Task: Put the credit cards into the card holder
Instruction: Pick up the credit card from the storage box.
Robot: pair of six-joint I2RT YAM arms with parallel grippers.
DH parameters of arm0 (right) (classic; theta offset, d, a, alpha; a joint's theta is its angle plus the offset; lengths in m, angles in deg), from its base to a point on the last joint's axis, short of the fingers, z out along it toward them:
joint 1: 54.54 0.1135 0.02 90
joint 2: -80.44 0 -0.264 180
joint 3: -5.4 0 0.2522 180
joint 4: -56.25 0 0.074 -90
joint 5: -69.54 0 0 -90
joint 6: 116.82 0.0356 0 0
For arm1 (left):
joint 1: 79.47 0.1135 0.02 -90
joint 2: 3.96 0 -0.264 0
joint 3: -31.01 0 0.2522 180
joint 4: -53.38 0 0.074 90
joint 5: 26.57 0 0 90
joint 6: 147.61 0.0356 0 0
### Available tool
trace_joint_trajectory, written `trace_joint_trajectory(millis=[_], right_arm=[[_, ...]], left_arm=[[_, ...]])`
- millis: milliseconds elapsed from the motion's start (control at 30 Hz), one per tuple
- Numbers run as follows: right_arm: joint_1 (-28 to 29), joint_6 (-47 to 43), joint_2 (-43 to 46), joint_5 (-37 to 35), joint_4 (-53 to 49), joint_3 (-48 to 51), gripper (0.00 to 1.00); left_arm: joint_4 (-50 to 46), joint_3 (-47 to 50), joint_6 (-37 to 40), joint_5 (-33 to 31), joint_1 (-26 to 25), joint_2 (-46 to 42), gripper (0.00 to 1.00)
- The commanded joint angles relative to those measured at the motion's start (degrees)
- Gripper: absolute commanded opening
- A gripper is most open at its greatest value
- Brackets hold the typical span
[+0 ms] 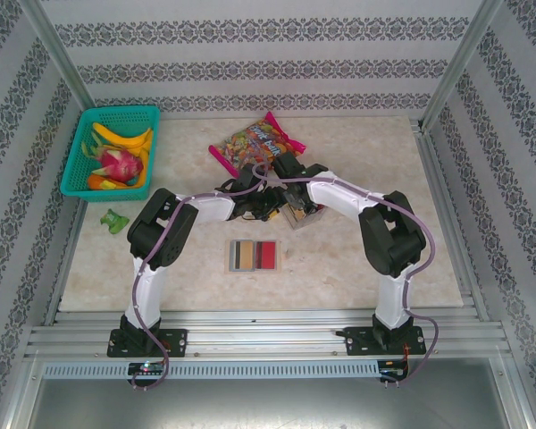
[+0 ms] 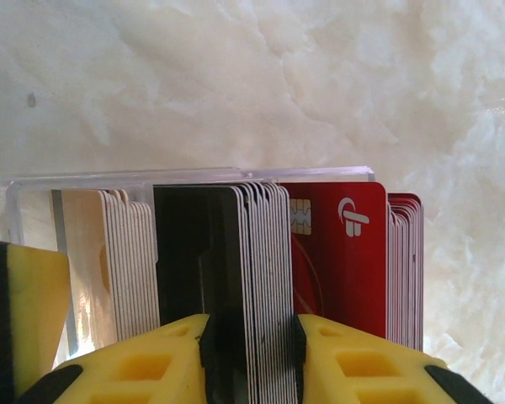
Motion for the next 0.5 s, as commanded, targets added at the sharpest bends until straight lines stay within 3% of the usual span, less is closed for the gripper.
trace_joint_trajectory(millis=[0, 467], right_arm=[[0.3, -1.0, 1.9, -3.7, 1.3, 1.3, 0.3], [0.4, -1.0, 3.1, -3.7, 0.7, 1.1, 0.23]], left_arm=[[2.0, 0.6, -0.6, 0.3, 0.3, 0.7, 0.57], [2.1, 0.5, -0.5, 0.6, 0.3, 0.6, 0.56]])
